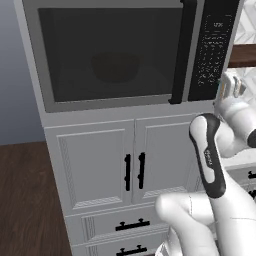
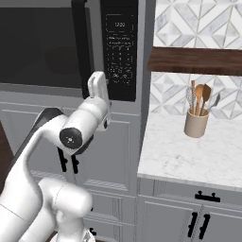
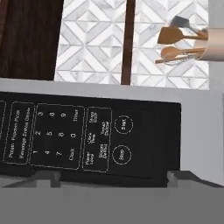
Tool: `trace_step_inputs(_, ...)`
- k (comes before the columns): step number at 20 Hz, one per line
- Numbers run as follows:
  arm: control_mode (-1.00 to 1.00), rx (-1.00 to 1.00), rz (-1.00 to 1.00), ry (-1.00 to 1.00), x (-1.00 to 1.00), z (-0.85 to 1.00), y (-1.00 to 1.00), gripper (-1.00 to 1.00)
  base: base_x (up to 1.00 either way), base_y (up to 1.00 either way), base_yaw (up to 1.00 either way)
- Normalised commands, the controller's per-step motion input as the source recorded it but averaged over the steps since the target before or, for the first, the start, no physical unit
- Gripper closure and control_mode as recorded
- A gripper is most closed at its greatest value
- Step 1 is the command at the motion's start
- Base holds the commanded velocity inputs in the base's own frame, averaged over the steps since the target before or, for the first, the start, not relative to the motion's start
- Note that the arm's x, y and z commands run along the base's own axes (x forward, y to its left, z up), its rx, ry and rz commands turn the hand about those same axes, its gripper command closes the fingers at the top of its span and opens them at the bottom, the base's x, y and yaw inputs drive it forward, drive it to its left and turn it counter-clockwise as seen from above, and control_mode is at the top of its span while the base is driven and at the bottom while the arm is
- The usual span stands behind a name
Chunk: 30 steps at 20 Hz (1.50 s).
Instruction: Open the microwave, place the bowl with waffle inside the microwave, then close the microwave door and turn it on.
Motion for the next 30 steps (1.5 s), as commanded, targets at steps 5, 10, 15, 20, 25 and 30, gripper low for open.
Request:
trace_step_inputs(5, -1.0, 0.75, 0.01, 0.13, -0.94, 0.84, -0.87, -1.0, 0.0, 0.0, 0.0)
trace_step_inputs(10, -1.0, 0.58, 0.13, 0.19, -0.3, 0.07, -0.13, 1.0, 0.0, 0.0, 0.0)
trace_step_inputs(15, -1.0, 0.07, 0.01, 0.18, -0.47, -0.3, 0.64, 1.0, 0.0, 0.0, 0.0)
trace_step_inputs(20, -1.0, 0.1, 0.0, -0.28, -0.99, -0.55, 0.51, 1.0, 0.0, 0.0, 0.0)
trace_step_inputs(25, -1.0, 0.32, 0.11, -0.51, -0.57, -0.27, -0.08, 1.0, 0.0, 0.0, 0.0)
trace_step_inputs(30, -1.0, 0.12, 0.21, -0.02, 0.58, 0.0, -0.12, 1.0, 0.0, 0.0, 0.0)
